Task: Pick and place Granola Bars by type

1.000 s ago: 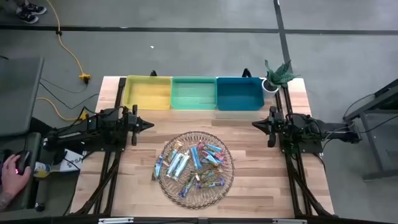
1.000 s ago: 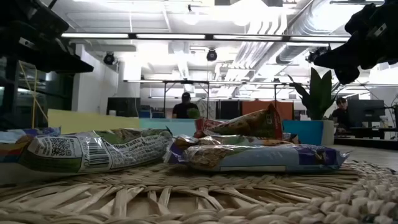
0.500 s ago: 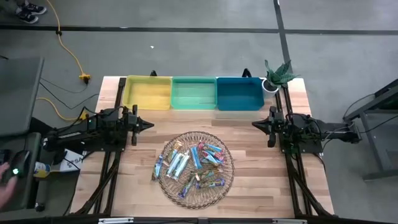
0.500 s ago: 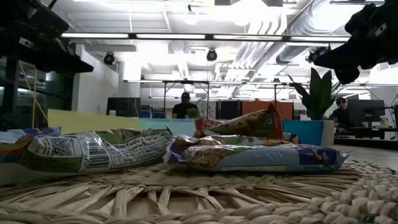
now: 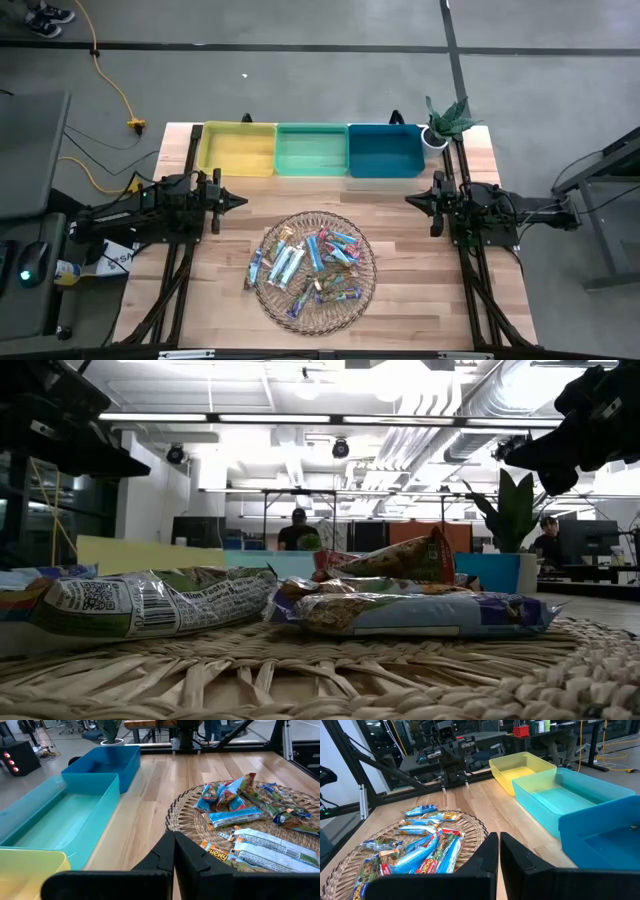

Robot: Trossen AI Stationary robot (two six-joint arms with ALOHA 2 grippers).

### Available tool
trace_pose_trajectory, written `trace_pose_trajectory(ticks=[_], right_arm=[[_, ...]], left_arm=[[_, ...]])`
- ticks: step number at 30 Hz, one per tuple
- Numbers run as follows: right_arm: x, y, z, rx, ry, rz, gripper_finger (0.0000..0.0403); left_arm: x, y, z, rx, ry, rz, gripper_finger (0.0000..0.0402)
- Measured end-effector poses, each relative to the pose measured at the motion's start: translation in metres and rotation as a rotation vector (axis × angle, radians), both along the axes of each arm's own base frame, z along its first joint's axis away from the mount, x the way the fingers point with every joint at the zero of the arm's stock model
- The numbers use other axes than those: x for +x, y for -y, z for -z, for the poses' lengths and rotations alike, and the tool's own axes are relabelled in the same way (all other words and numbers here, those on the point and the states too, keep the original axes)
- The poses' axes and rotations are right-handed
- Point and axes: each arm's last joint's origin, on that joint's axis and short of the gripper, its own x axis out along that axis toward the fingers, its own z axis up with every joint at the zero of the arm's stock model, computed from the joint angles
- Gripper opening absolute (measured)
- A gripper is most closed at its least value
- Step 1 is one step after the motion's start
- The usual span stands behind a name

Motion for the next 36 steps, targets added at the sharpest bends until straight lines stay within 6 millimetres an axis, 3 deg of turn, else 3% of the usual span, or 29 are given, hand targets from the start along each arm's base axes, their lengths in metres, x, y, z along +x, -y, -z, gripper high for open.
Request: trace_pose_trajectory(ticks=[28,32,36], right_arm=[[0.0,0.0,0.0,0.0,0.0,0.0,0.0],[0.0,0.0,0.0,0.0,0.0,0.0,0.0],[0.0,0.0,0.0,0.0,0.0,0.0,0.0]], left_arm=[[0.0,-0.002,-0.001,0.013,0.006,-0.05,0.0],[0.001,-0.001,-0.006,0.001,0.06,-0.015,0.0],[0.002,-0.001,-0.016,-0.145,0.183,-0.044,0.0]])
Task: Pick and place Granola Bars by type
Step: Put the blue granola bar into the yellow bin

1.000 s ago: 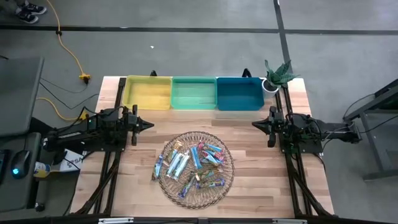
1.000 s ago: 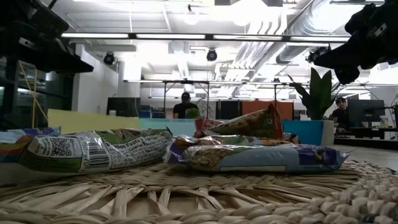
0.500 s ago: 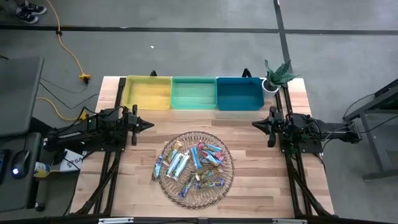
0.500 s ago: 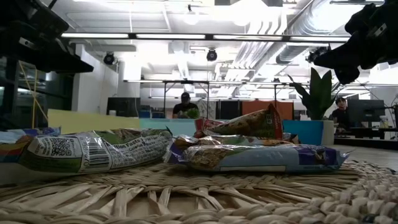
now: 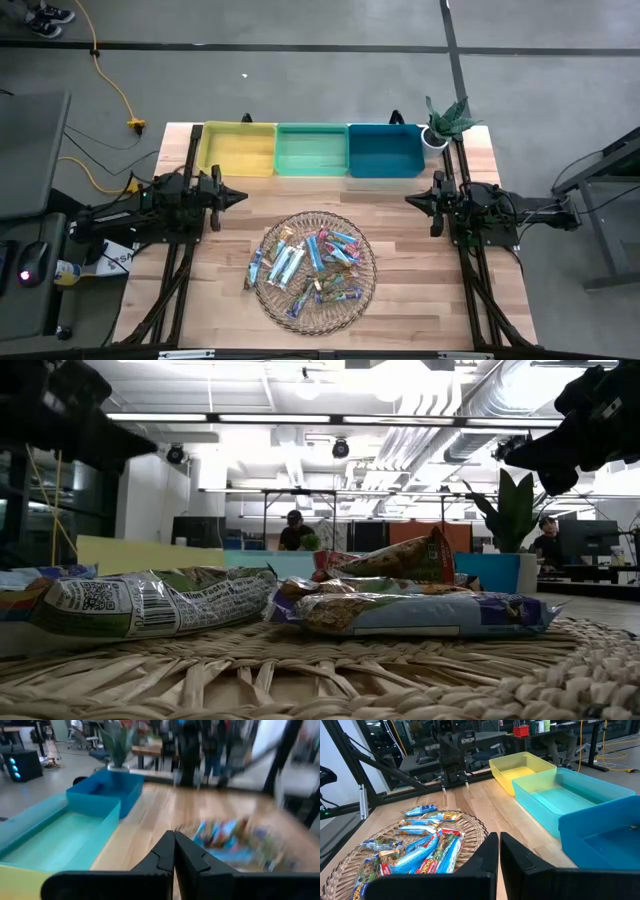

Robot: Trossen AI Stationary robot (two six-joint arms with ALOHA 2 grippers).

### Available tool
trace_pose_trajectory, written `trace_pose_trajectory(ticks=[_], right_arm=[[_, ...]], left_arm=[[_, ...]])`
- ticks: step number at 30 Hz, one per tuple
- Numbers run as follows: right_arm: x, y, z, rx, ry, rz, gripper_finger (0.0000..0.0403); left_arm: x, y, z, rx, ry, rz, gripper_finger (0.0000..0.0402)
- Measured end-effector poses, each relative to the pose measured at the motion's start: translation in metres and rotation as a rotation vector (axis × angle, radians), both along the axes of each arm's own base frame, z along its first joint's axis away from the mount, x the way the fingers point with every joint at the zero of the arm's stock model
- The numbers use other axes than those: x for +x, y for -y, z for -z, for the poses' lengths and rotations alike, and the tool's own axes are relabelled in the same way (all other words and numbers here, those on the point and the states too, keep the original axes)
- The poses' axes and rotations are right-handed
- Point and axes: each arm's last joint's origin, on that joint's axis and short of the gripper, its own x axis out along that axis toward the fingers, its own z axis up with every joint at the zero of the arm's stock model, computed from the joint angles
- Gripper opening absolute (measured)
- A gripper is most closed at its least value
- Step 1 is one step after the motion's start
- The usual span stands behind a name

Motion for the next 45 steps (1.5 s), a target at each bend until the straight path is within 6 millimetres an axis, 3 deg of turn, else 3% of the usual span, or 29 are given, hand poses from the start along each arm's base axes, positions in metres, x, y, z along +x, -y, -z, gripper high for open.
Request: trace_pose_trajectory(ticks=[5,17,24,29,32,37,45], right_arm=[[0.0,0.0,0.0,0.0,0.0,0.0,0.0],[0.0,0.0,0.0,0.0,0.0,0.0,0.0],[0.0,0.0,0.0,0.0,0.0,0.0,0.0],[0.0,0.0,0.0,0.0,0.0,0.0,0.0],[0.0,0.0,0.0,0.0,0.0,0.0,0.0],[0.0,0.0,0.0,0.0,0.0,0.0,0.0],[0.0,0.0,0.0,0.0,0.0,0.0,0.0]], left_arm=[[0.0,-0.001,-0.007,-0.185,0.107,-0.048,0.0],[0.0,-0.001,-0.007,-0.599,0.163,-0.073,0.0],[0.0,-0.001,-0.006,-0.641,0.166,-0.07,0.0],[-0.001,0.0,-0.009,-0.8,0.185,-0.043,0.0],[-0.006,0.001,-0.026,-0.808,0.226,-0.01,0.0],[-0.032,0.006,-0.079,-0.701,0.341,0.023,0.0],[-0.08,0.011,-0.14,-0.815,0.085,-0.283,0.0]])
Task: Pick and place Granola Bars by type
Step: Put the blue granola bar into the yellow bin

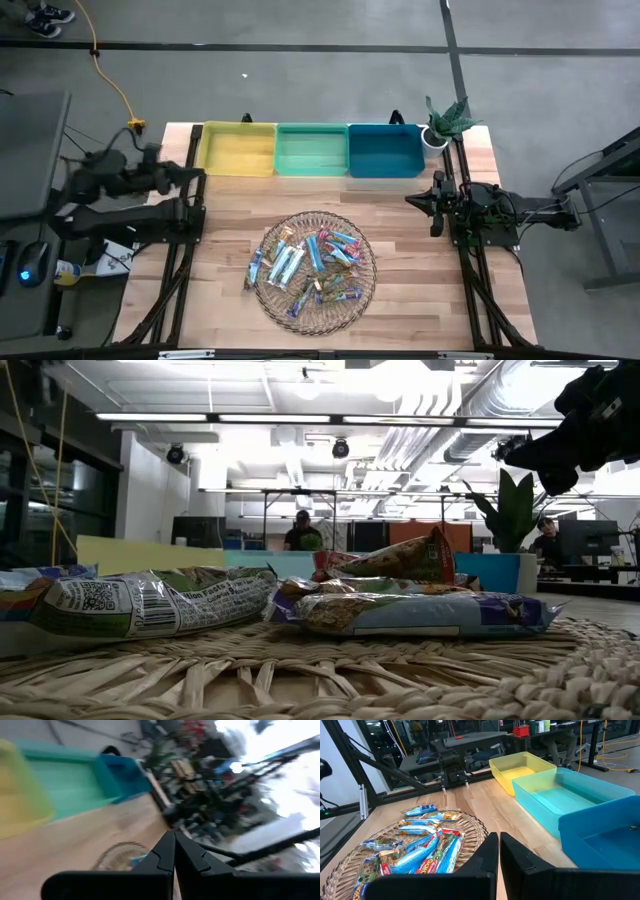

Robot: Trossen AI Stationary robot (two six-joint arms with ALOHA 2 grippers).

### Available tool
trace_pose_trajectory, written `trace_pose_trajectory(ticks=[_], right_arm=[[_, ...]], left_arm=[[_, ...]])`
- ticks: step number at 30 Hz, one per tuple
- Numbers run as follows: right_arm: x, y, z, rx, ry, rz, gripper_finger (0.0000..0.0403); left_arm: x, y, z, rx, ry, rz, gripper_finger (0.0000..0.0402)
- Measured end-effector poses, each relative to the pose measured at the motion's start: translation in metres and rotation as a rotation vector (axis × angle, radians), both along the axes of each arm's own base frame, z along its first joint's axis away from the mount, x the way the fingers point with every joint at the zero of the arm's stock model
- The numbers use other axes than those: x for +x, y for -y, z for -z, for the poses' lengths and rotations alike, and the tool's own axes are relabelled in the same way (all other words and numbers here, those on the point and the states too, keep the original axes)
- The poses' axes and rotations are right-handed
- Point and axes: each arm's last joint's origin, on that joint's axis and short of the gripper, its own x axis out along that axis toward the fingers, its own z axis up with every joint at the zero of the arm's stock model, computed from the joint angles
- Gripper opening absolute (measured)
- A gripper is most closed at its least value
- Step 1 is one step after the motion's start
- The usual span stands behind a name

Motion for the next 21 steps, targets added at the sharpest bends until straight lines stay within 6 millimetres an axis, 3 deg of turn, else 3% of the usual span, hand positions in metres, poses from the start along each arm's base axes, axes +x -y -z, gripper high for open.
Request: trace_pose_trajectory(ticks=[4,10,15,21], right_arm=[[0.0,0.0,0.0,0.0,0.0,0.0,0.0],[0.0,0.0,0.0,0.0,0.0,0.0,0.0],[0.0,0.0,0.0,0.0,0.0,0.0,0.0],[0.0,0.0,0.0,0.0,0.0,0.0,0.0]], left_arm=[[0.001,-0.001,-0.038,0.008,-0.094,-0.019,0.0],[0.03,-0.006,-0.075,-0.036,-0.377,-0.003,0.0],[0.058,-0.011,-0.07,-0.128,-0.75,0.046,0.0],[0.092,-0.011,-0.051,-0.245,-0.82,0.194,0.0]])
